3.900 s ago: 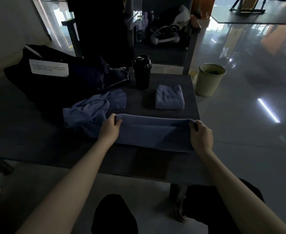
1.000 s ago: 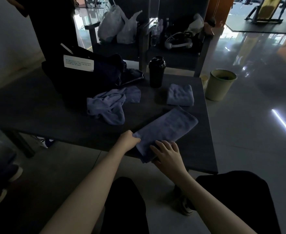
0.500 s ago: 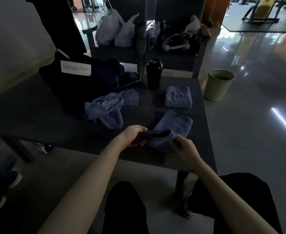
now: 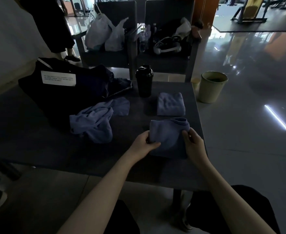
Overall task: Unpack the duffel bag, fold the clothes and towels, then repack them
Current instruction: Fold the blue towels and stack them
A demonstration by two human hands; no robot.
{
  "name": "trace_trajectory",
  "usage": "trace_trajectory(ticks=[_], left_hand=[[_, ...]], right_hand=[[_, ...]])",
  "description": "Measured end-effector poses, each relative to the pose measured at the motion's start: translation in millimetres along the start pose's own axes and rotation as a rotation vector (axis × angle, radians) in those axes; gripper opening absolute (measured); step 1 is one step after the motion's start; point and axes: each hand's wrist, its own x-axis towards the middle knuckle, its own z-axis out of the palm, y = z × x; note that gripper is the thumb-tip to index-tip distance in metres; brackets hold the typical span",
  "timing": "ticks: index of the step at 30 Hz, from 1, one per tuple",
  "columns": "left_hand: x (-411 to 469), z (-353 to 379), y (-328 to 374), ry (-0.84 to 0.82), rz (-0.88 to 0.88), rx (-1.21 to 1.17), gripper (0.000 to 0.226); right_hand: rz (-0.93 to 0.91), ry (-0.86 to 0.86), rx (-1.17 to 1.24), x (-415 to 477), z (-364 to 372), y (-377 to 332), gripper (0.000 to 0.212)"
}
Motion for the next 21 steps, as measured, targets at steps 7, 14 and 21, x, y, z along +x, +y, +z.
trace_trajectory(ticks=[7,14,21], left_hand=[[32.0,17.0,-12.7,0.179,-0.033,0.154,0.062],[33.8,25.9,-10.6,0.256,0.149,0.164,0.063],[45.8,20.0,-10.3,0.102,0.06,0.146,0.084]], right_hand=[[0.288,-0.059,-0.371,23.5,10.4,12.6,0.018],[-0.023,0.09,-0.327,20.7,15.7,19.4,0.039],[0.016,0.146,-0.334,40.2,20.5,24.7,0.039]])
